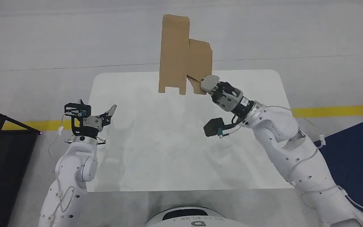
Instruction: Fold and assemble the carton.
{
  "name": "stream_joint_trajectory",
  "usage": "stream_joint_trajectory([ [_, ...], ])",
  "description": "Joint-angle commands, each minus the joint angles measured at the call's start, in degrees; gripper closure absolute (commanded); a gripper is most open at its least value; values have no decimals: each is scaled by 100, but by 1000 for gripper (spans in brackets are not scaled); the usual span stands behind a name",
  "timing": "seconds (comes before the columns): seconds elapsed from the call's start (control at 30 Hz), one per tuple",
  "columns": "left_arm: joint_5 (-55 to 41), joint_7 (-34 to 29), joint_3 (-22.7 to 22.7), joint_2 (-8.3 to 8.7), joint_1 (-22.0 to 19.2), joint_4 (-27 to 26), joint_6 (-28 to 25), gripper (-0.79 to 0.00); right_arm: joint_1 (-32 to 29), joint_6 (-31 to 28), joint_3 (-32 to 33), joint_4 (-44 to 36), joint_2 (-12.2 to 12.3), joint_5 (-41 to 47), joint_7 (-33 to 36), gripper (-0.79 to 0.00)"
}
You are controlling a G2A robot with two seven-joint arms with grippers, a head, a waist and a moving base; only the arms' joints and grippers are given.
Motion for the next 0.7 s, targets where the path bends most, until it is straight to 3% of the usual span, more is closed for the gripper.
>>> stream_joint_trajectory([
  [0.0, 0, 0, 0, 0, 0, 0, 0, -785, -190, -110, 73, -176, 41, -865, 261, 0],
  [0.17, 0, 0, 0, 0, 0, 0, 0, -785, -269, -326, 33, -229, 42, -1428, 537, 0],
  [0.27, 0, 0, 0, 0, 0, 0, 0, -785, -304, -118, 89, -132, 5, -779, 439, 0],
  [0.33, 0, 0, 0, 0, 0, 0, 0, -785, -317, 48, 74, -61, -58, 749, -212, 0],
  [0.4, 0, 0, 0, 0, 0, 0, 0, -785, -269, -175, 72, 282, -109, 2294, -1002, 0],
  [0.47, 0, 0, 0, 0, 0, 0, 0, -785, -189, -950, -32, 663, -176, 4034, -1636, 0],
  [0.53, 0, 0, 0, 0, 0, 0, 0, -785, -17, -2215, -258, 1018, -253, 5766, -2139, 0],
  [0.6, 0, 0, 0, 0, 0, 0, 0, -785, 202, -3154, -496, 1405, -326, 6833, -2423, 0],
  [0.67, 0, 0, 0, 0, 0, 0, 0, -785, 346, -3731, -727, 1721, -406, 7670, -2529, 0],
])
